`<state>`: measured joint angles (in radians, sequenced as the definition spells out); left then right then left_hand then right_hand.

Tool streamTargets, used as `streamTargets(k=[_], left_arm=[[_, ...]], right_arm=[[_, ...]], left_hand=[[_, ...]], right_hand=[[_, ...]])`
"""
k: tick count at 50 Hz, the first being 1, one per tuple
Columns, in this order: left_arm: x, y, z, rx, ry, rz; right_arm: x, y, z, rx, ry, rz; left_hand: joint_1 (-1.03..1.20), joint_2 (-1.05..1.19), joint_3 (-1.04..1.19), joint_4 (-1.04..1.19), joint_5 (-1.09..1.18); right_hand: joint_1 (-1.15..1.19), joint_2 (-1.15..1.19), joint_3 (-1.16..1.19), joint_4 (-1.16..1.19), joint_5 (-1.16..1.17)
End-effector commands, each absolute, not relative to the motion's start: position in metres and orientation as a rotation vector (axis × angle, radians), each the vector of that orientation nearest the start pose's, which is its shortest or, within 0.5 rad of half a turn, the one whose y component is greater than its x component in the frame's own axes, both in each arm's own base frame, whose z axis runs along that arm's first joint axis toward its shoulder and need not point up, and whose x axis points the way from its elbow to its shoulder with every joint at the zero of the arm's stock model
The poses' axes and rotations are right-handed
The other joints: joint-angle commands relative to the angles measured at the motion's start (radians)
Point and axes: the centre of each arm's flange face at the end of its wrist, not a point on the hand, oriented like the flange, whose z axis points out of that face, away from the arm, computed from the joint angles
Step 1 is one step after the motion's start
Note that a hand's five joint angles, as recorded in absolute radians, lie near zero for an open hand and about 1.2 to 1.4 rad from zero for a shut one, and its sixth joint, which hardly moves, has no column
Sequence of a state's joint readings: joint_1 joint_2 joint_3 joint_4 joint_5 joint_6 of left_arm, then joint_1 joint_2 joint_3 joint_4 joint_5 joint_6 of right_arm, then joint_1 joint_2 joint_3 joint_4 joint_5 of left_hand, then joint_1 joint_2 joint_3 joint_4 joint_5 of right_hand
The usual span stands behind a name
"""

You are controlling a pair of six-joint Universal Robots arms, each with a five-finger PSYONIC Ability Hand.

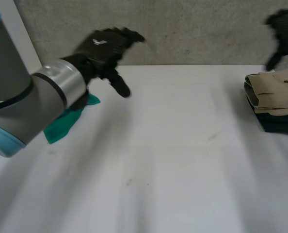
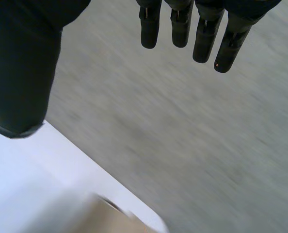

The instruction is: Fold the laundry.

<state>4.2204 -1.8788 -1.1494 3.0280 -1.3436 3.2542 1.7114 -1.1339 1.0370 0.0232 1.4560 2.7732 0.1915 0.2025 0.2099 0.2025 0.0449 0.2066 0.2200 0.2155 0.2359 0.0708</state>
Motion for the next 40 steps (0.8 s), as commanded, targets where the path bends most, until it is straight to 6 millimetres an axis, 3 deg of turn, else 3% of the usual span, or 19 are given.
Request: streamTargets(k=[1, 2, 5, 6, 9, 17, 21, 28, 31, 32, 34, 40], left_arm=[[-0.255, -0.313, 0.32, 0.721, 2.195, -2.442], [-0.237, -0.33, 0.315, 0.668, 2.164, -2.409], [-0.212, -0.355, 0.299, 0.612, 2.147, -2.329], [-0.197, -0.373, 0.281, 0.593, 2.155, -2.255], [-0.175, -0.402, 0.243, 0.626, 2.17, -2.103], [-0.149, -0.45, 0.162, 0.855, 2.174, -1.917], [-0.146, -0.46, 0.135, 0.895, 2.191, -1.888], [-0.144, -0.478, 0.119, 0.874, 2.122, -1.932], [-0.146, -0.478, 0.118, 0.874, 2.126, -1.94], [-0.152, -0.476, 0.12, 0.884, 2.121, -1.951], [-0.158, -0.473, 0.125, 0.893, 2.111, -1.964], [-0.187, -0.455, 0.163, 0.881, 2.043, -2.048]], right_arm=[[0.291, -0.306, 0.276, -0.897, 1.882, -2.167], [0.298, -0.298, 0.27, -0.927, 1.871, -2.145], [0.314, -0.27, 0.248, -1.035, 1.863, -2.065], [0.317, -0.264, 0.244, -1.061, 1.863, -2.047], [0.32, -0.249, 0.228, -1.151, 1.882, -1.994], [0.308, -0.235, 0.196, -1.261, 1.972, -1.896], [0.304, -0.228, 0.186, -1.272, 1.996, -1.861], [0.299, -0.219, 0.172, -1.286, 2.019, -1.82], [0.295, -0.221, 0.169, -1.28, 2.031, -1.822], [0.294, -0.222, 0.169, -1.277, 2.033, -1.825], [0.292, -0.224, 0.168, -1.271, 2.042, -1.826], [0.287, -0.231, 0.173, -1.247, 2.056, -1.853]], left_hand=[[-0.017, -0.028, -0.035, -0.028, -0.045], [-0.017, -0.028, -0.035, -0.028, -0.045], [-0.017, -0.028, -0.035, -0.028, -0.045], [-0.017, -0.028, -0.035, -0.028, -0.045], [-0.017, -0.028, -0.035, -0.028, -0.045], [-0.017, -0.028, -0.035, -0.028, -0.045], [-0.017, -0.028, -0.035, -0.028, -0.045], [0.054, 0.043, 0.036, 0.043, 0.026], [0.642, 0.631, 0.624, 0.631, 0.614], [1.176, 1.165, 1.158, 1.165, 1.148], [1.205, 1.194, 1.186, 1.194, 1.177], [1.205, 1.194, 1.186, 1.194, 1.177]], right_hand=[[-0.032, -0.045, -0.041, -0.061, -0.071], [-0.032, -0.045, -0.041, -0.061, -0.071], [-0.032, -0.045, -0.041, -0.061, -0.071], [-0.032, -0.045, -0.041, -0.061, -0.071], [-0.032, -0.045, -0.041, -0.061, -0.071], [-0.032, -0.045, -0.041, -0.061, -0.071], [-0.032, -0.045, -0.041, -0.061, -0.071], [-0.032, -0.045, -0.041, -0.061, -0.071], [-0.032, -0.045, -0.041, -0.061, -0.071], [-0.032, -0.045, -0.041, -0.061, -0.071], [-0.032, -0.045, -0.041, -0.061, -0.071], [-0.032, -0.045, -0.041, -0.061, -0.071]])
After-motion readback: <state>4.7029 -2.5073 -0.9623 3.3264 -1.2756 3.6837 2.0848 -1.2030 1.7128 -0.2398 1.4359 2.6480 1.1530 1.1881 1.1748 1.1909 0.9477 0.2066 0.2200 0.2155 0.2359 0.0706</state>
